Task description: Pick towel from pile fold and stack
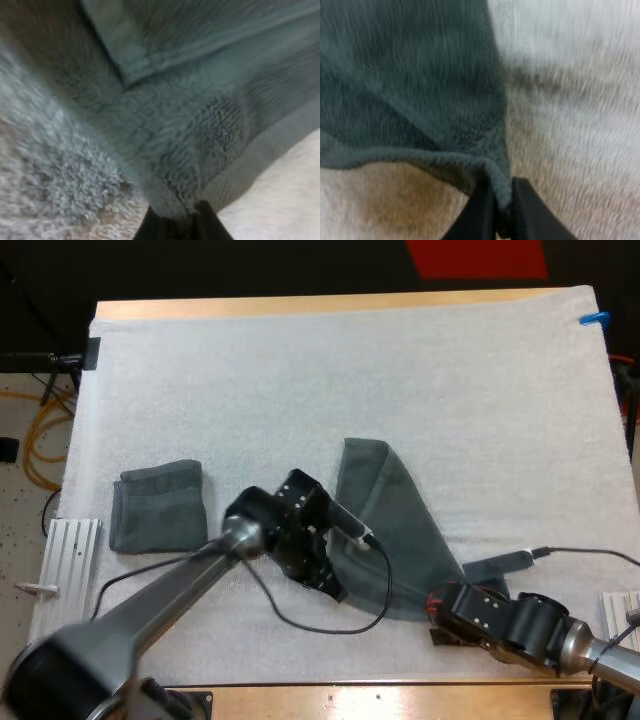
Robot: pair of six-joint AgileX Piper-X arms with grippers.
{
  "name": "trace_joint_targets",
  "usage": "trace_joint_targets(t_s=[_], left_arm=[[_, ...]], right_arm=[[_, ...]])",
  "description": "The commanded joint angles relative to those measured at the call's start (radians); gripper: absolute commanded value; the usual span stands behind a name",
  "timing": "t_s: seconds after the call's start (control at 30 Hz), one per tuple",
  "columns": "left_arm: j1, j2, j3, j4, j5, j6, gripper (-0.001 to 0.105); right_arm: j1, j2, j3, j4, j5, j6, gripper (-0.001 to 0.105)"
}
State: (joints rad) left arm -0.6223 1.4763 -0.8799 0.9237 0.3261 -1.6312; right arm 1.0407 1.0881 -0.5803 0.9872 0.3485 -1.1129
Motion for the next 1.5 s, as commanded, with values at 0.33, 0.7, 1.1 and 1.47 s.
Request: trace_joint_targets(t_s=[0.33,0.7,1.1,1.47], left_arm=[[0.093,-0.38,-0.267,0.132,0.031,-0.053,0.0],[0.225,-0.43,-0.368,0.179,0.187,-0.097,0.0],[0.221,-0.538,-0.368,0.286,0.189,-0.099,0.0],[0.179,-0.612,-0.341,0.418,0.195,-0.117,0.0]], right_arm=[[-0.129,-0.011,-0.232,0.015,0.16,-0.262,0.0],[-0.18,-0.011,-0.539,0.047,-0.204,-0.388,0.0],[-0.174,-0.02,-0.701,0.233,-0.204,-0.349,0.0],[-0.174,-0.134,-0.702,0.354,-0.257,-0.215,0.0]])
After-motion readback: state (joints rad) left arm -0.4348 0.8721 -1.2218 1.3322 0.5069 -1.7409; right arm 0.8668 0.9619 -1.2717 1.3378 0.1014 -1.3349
